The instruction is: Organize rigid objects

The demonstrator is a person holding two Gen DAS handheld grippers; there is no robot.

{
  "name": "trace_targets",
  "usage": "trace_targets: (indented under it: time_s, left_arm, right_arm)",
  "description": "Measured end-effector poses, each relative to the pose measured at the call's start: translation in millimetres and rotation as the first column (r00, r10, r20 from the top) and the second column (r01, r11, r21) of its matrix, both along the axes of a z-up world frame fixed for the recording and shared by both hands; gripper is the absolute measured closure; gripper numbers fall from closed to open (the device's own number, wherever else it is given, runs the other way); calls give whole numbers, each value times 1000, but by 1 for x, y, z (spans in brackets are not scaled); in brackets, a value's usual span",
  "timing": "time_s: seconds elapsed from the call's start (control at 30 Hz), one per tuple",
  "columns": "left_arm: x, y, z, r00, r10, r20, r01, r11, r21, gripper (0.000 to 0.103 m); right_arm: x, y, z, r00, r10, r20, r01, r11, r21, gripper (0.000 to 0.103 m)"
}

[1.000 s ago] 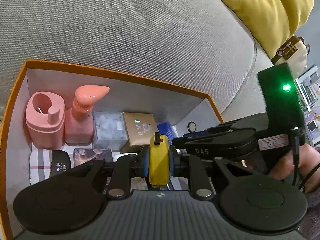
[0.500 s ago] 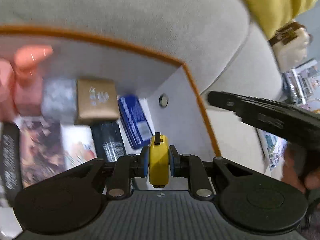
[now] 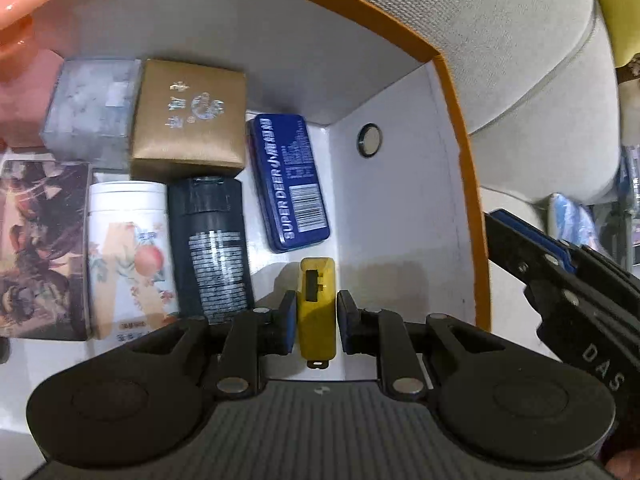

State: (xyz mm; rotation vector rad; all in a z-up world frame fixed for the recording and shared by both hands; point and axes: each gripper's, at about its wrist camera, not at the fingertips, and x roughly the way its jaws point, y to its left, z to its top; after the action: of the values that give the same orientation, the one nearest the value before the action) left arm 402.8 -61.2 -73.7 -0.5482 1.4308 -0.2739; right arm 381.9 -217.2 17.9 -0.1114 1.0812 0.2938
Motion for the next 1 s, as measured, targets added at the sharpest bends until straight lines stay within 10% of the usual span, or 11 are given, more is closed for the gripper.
trace_targets:
  time_s: [0.53,0.73,0.87,1.0]
  left_arm:
    - [-42,19,99,963,-69,259,32,989,144,63]
    - [-83,27,179,857,-147,494,-30,943,332,56]
    - [-125,38,226,744,-176,644,-137,903,406,26]
    - [-167,45,253,681,-192,706,-250,846,471,9]
  right_arm:
    - [-29,16,45,998,41,42,-42,999,8,80]
    - [-53,27,92,996,54,74,-60,996,72,69]
    - [-76,38,122,990,76,122,-88,992,96,58]
    - [-103,46,145,983,82,166,-105,986,133,41]
